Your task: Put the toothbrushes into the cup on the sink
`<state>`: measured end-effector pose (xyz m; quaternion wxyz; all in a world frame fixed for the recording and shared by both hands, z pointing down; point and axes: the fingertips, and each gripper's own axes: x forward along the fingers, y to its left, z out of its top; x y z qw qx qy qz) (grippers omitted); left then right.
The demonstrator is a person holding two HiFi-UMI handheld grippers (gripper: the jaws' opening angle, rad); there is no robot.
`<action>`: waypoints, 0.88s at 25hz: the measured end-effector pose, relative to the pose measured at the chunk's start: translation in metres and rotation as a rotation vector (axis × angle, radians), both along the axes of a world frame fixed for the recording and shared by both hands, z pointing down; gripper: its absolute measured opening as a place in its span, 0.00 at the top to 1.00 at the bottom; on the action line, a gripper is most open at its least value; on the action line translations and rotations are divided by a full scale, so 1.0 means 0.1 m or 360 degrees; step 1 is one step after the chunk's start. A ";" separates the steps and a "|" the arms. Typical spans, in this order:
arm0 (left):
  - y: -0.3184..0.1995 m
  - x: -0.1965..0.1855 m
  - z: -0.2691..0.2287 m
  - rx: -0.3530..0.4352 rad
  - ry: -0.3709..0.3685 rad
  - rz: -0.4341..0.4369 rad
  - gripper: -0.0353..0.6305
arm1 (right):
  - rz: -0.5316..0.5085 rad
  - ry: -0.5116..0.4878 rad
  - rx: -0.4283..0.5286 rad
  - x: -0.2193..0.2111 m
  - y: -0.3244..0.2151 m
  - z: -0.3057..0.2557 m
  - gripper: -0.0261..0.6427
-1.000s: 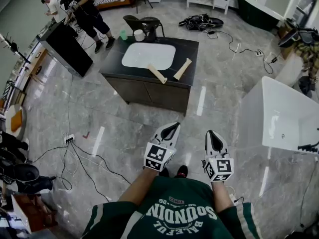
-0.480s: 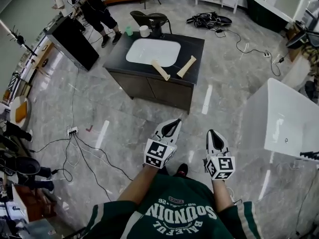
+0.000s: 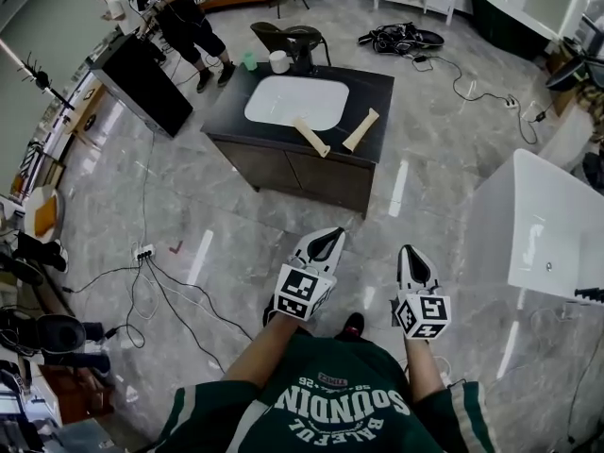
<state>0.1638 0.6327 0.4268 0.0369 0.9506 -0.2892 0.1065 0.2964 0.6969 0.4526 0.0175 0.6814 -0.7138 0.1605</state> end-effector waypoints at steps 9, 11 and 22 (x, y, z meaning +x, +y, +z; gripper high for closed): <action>-0.45 -0.47 0.12 -0.0034 0.0025 0.0154 0.93 | 0.0135 -0.0013 -0.0061 -0.56 -0.36 0.14 0.90; -0.57 -0.63 0.15 -0.0052 0.0033 0.0179 0.93 | 0.0149 -0.0003 -0.0070 -0.74 -0.47 0.15 0.90; -1.19 -1.63 0.22 -0.0085 0.0099 0.0197 0.93 | 0.0157 0.0028 -0.0093 -1.76 -1.05 0.15 0.90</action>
